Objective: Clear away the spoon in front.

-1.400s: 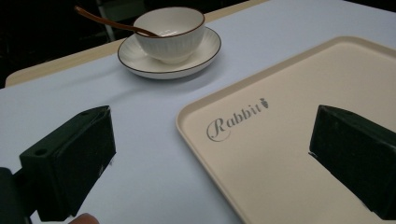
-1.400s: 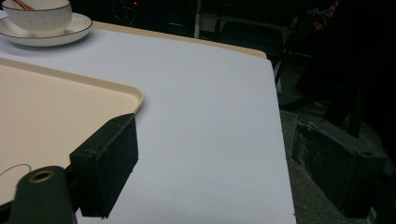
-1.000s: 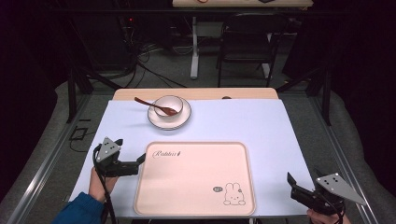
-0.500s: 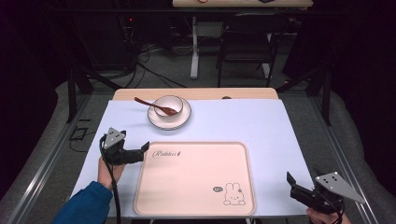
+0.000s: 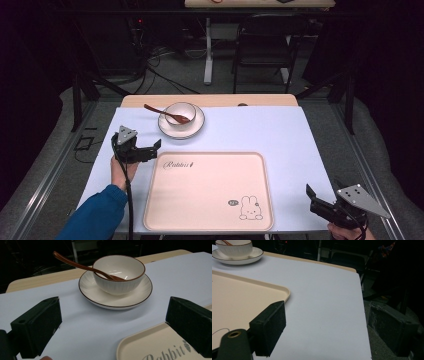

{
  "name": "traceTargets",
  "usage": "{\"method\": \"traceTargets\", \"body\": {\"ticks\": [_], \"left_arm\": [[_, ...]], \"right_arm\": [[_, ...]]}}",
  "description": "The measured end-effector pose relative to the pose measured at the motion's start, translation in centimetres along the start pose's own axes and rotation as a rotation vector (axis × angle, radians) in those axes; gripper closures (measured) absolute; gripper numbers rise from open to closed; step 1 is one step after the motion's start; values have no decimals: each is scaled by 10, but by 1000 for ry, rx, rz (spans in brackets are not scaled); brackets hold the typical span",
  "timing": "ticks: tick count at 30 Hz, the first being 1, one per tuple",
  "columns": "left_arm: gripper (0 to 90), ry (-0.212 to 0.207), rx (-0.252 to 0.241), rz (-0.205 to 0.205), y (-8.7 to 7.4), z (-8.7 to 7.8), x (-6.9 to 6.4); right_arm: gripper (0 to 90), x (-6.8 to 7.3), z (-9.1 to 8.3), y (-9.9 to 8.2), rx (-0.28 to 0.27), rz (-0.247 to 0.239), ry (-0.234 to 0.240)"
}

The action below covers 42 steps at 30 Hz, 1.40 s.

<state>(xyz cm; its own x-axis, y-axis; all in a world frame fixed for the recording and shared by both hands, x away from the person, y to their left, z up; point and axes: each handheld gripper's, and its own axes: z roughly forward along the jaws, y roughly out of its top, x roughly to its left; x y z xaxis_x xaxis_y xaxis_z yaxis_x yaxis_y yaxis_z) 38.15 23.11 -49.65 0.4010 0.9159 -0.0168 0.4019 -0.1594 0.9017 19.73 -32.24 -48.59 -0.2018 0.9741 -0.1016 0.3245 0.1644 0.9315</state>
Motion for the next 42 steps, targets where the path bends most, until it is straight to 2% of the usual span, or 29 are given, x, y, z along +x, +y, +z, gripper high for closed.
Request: {"method": "traceTargets", "body": {"ticks": [2, 7, 11, 17, 22, 29, 30, 31, 37, 40, 42], "left_arm": [[3, 13, -6, -9, 2, 5, 2], [3, 8, 11, -31, 5, 16, 5], [3, 6, 15, -31, 7, 23, 6], [3, 2, 8, -54, 13, 32, 9], [3, 19, 4, -45, 16, 37, 8], [8, 55, 16, -58, 19, 51, 13], [17, 64, 11, -53, 19, 53, 14], [21, 58, 20, -72, 20, 56, 16], [58, 73, 21, -97, 24, 65, 20], [97, 76, 62, -109, 27, 71, 23], [133, 77, 65, -122, 28, 74, 25]], "right_arm": [[142, -1, 1, 0, 1, -7, -1], [142, -1, 1, 0, 0, -5, -1], [142, 0, 0, 0, 2, -3, 0], [142, 0, 1, 0, 4, 1, 0], [142, 0, 1, 0, 5, -3, -1], [142, -1, 1, 0, 6, -1, 1], [142, -1, 1, 0, 7, -2, 0], [142, 0, 1, 0, 6, 2, 2], [142, -1, 1, 0, 7, -1, 2], [142, -1, 1, 0, 6, -1, 2], [142, -1, 1, 0, 6, 0, 2]]}}
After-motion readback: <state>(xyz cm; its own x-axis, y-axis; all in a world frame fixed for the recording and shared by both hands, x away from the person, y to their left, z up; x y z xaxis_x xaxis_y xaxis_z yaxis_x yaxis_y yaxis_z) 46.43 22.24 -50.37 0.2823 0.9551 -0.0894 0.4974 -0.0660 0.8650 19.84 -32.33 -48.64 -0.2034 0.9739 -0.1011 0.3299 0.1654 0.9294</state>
